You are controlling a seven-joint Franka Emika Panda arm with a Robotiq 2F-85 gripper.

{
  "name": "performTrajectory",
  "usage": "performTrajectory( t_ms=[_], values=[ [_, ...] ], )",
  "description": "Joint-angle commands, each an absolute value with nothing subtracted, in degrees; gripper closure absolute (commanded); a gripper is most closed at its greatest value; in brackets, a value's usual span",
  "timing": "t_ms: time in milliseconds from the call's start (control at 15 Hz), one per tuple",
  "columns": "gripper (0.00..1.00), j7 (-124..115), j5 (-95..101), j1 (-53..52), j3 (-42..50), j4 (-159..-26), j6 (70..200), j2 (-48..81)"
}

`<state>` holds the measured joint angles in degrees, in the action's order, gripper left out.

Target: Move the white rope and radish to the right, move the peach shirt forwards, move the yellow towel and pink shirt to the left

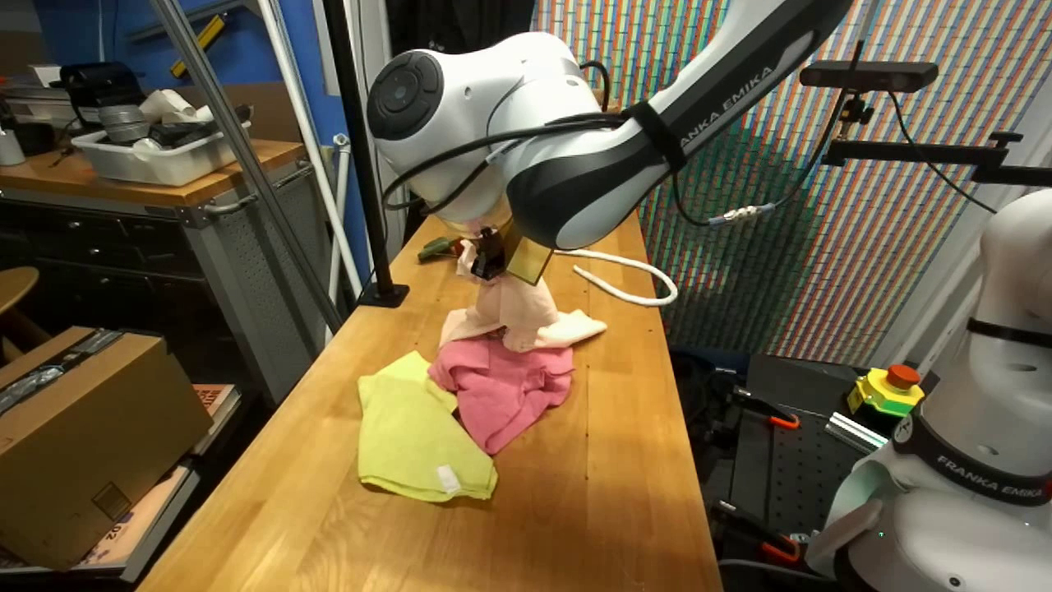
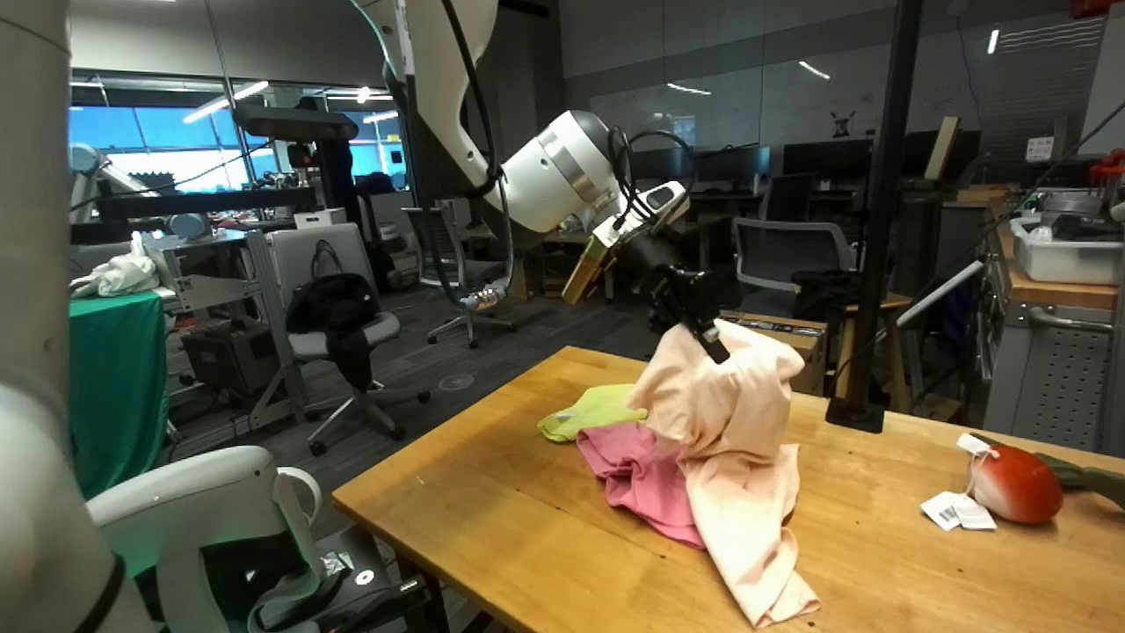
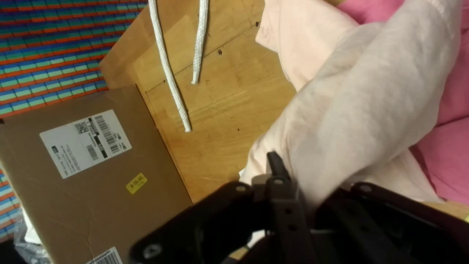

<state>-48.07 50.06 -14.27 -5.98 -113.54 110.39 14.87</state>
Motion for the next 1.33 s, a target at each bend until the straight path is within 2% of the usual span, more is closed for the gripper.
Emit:
performTrajectory(
  t_ms=[0, 800, 867, 933, 1000, 1267],
  values=[
    [0.93, -44.86, 44.91, -12.0, -6.26, -114.48, 110.24, 13.71],
    [0.92, -38.74, 31.67, -8.55, -3.39, -116.63, 110.24, 15.97],
    [0.66, -38.39, 31.27, -8.54, -3.15, -116.68, 110.22, 16.16],
    [0.66, -37.9, 30.65, -8.5, -2.93, -116.65, 110.18, 16.33],
    [0.61, -37.49, 30.29, -8.56, -2.72, -116.58, 109.96, 16.47],
    [0.32, -36.65, 30.29, -8.88, -2.13, -116.28, 109.29, 16.16]
  ],
)
